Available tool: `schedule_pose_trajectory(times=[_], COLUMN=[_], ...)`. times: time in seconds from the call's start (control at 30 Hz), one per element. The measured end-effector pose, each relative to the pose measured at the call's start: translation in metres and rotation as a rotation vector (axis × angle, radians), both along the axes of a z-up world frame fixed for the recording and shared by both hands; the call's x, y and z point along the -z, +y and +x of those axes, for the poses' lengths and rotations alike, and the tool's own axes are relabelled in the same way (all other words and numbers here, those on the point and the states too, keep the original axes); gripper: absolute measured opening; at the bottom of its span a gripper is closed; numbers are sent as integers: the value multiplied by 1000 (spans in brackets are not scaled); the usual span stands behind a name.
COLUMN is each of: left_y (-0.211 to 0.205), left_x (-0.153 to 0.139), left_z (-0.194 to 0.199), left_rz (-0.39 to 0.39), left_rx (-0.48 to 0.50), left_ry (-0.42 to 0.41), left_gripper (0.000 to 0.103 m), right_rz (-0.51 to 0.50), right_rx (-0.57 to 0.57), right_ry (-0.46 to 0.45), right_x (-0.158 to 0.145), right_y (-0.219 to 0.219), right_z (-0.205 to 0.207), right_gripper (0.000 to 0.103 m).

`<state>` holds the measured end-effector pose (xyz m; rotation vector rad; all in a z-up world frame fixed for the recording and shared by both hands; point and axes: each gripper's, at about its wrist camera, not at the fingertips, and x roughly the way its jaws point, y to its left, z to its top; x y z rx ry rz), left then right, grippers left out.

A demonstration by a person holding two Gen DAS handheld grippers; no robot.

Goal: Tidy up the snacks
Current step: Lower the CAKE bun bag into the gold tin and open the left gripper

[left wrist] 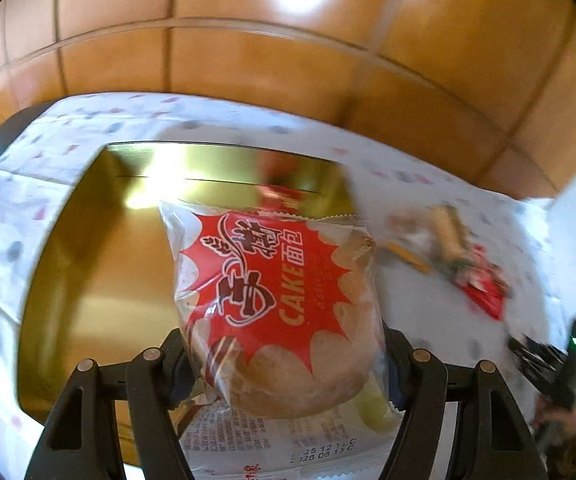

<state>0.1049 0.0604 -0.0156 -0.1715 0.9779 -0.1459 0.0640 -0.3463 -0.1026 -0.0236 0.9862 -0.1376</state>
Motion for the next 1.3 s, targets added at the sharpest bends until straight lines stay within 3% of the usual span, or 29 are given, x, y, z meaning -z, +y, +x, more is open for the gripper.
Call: schedule_pose_trajectory(times=[0.17,0.33,0.5,0.6,0.67,0.8,0.93,1.13,1.3], left_y=[26,25,17,19,22,26,24,10,2], left_x=[7,18,36,39,37,27,8,-12,-13], left_z=[35,78,116,122,119,110,77,18,-17], left_rz=[80,167,170,137,148,180,232,236,224], left_rx=[-35,-20,0,-32,-55,-123,-172,-178,-154], left_ry=[29,44,58,66,52,17,-49,-177,-199], left_gripper=[72,72,74,88,94,95,95,95,95], right_rz=[2,8,12,16,17,13,4,-6,-7], right_rx=[1,9,19,23,27,32,37,42,51], right_ry=[2,2,2,0,-4,-13,-23,-30,-40], right_x=[0,1,1,1,1,2,2,2,1], right_y=[0,-1,-1,-1,-1,-1,1,2,3], right_z=[0,1,2,2,1,0,-2,-3,-5], right_gripper=[34,34,34,34,34,34,34,34,33])
